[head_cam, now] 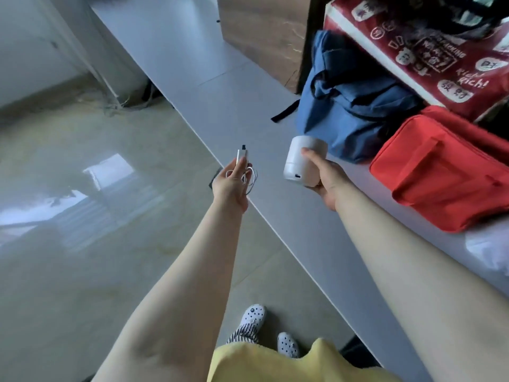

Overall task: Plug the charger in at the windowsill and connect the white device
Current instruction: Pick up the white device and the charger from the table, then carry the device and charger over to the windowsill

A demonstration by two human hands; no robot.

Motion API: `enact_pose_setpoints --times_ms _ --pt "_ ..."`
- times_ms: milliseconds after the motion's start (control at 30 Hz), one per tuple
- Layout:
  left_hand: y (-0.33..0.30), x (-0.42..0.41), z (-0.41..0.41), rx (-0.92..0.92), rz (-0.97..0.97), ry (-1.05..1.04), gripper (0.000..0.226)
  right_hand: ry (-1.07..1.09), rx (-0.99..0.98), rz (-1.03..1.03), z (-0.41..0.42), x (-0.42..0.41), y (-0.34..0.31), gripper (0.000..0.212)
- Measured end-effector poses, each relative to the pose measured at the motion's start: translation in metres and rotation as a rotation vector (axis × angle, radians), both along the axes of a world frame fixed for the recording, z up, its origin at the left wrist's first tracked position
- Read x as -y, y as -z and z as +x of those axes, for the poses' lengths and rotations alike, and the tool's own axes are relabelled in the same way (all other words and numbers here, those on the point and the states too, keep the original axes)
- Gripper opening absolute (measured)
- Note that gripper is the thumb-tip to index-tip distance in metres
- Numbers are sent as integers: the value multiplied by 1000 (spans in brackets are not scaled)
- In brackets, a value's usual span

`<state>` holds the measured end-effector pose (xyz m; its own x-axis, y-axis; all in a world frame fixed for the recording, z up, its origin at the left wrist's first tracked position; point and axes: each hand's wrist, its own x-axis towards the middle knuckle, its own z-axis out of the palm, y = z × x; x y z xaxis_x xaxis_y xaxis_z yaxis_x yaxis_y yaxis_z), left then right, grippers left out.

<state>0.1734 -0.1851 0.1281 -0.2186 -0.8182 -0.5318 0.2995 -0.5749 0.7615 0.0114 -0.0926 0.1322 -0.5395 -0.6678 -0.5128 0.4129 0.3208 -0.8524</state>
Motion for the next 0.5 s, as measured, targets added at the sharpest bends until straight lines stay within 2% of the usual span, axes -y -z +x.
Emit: enact_pose_setpoints --times_ms 100,200,267,400,500 --pt "-6 0 39 -31 10 -146 7 -131 5 -9 32 22 -9 48" --pt "-6 2 80 -58 17 -285 19 -247 5 -18 68 44 -16 47" --pt "-9 3 107 -62 5 -345 15 -321 11 -16 93 58 -19 46" --pt "-16 13 157 -59 -4 -490 8 -450 22 -32 142 89 -22 31" --pt "-16 25 189 -88 -10 -569 19 -529 15 -27 174 113 -18 34"
